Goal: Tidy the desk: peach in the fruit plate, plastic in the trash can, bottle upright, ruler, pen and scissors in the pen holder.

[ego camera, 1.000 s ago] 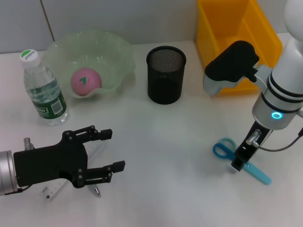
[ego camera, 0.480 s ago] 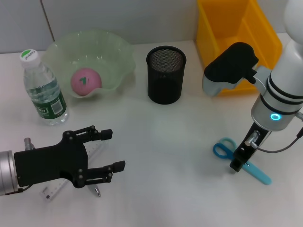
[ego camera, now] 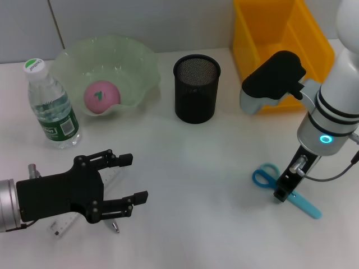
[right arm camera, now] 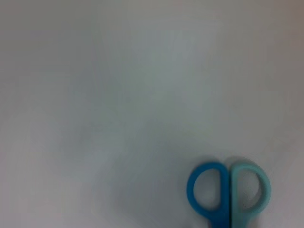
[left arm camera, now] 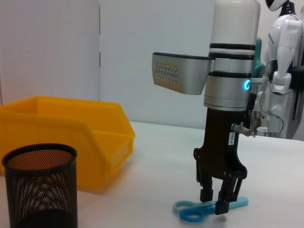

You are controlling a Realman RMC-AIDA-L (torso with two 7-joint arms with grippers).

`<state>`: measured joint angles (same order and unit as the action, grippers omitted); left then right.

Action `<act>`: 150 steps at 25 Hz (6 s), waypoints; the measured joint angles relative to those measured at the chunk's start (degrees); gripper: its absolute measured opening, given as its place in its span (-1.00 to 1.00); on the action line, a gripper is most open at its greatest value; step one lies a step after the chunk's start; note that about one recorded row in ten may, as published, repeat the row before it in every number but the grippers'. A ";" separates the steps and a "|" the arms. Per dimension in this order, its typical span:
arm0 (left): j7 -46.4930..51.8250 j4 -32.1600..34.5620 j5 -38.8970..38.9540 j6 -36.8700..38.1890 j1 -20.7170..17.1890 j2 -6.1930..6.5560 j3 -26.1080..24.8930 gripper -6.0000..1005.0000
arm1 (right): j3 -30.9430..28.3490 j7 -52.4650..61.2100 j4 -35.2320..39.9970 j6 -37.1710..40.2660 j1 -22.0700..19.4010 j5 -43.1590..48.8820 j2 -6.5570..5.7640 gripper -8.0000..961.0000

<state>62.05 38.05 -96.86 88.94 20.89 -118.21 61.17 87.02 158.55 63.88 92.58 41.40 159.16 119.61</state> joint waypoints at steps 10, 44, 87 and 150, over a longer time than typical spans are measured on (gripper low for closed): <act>0.02 0.01 0.01 0.00 -0.09 0.00 0.00 0.60 | -0.01 -0.10 -0.81 -0.13 -0.04 0.00 0.00 -0.16; 0.18 0.01 0.00 0.42 0.10 0.00 -0.74 0.60 | -7.09 -3.39 17.17 2.59 -2.28 -6.63 -0.43 -0.55; 1.23 -0.08 1.34 0.62 1.08 -0.09 -0.97 0.60 | -3.86 -36.82 -4.13 -54.98 -6.98 -44.01 -0.33 -0.52; 3.99 0.34 3.16 1.76 1.30 -0.09 -1.41 0.59 | -36.98 -68.46 -22.59 -13.16 -13.02 -71.60 -5.35 0.63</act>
<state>66.04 38.39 -93.70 90.70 22.19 -118.30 59.76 50.04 90.09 41.29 79.42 28.37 87.56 114.26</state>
